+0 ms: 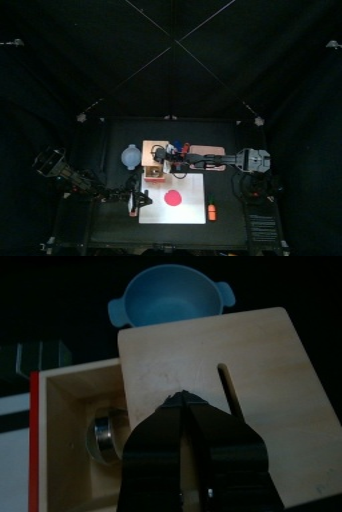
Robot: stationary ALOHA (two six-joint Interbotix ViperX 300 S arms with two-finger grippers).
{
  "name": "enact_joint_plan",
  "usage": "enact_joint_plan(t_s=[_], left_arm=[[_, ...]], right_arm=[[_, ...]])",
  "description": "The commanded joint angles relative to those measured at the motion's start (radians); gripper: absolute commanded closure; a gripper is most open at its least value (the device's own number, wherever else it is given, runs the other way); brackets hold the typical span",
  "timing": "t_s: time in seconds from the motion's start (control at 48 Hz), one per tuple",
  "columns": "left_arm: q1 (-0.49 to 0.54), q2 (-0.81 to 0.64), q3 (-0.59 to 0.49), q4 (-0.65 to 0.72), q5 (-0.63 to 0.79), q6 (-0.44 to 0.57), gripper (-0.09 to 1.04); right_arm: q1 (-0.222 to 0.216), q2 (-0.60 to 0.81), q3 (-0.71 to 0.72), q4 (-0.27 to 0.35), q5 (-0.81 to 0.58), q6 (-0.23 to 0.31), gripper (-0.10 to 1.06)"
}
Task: Get the cutter from the drawer then cut the dough then place the extra dough in the bowl
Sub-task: Place the cutter on the board
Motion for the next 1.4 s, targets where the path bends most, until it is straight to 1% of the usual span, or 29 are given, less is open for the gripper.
enact_joint_plan(t_s=[0.021,0.083,0.188,0.292,0.396,0.542,0.708,0.958,1.312,1.396], left_arm=[[0.048,-0.048,0.006,0.109,-0.009,0.061,0.53],[0.078,-0.074,0.020,0.156,-0.009,0.098,0.55],[0.129,-0.124,0.046,0.222,-0.009,0.166,0.56],[0.175,-0.184,0.077,0.255,-0.009,0.209,0.56],[0.206,-0.264,0.112,0.275,-0.009,0.247,0.56],[0.213,-0.357,0.163,0.296,-0.009,0.275,0.56],[0.218,-0.426,0.196,0.314,-0.009,0.282,0.56],[0.216,-0.428,0.198,0.325,-0.009,0.279,0.56],[0.218,-0.430,0.202,0.325,-0.008,0.276,0.56],[0.218,-0.428,0.202,0.325,-0.008,0.276,0.56]], right_arm=[[0.043,-0.077,-0.020,-0.011,0.044,-0.018,0.89],[0.063,-0.081,-0.026,-0.032,0.086,-0.026,0.82],[0.086,-0.081,-0.043,-0.057,0.149,-0.015,0.65],[0.092,-0.072,-0.063,-0.048,0.198,-0.002,0.46],[0.086,-0.057,-0.083,-0.034,0.216,0.012,0.35],[0.084,-0.031,-0.106,-0.032,0.221,0.031,0.34],[0.083,0.009,-0.129,-0.032,0.239,0.031,0.34],[0.058,0.052,-0.156,-0.035,0.259,0.031,0.34],[0.046,0.069,-0.173,-0.043,0.272,0.029,0.30],[0.044,0.077,-0.176,-0.043,0.273,0.031,0.27]])
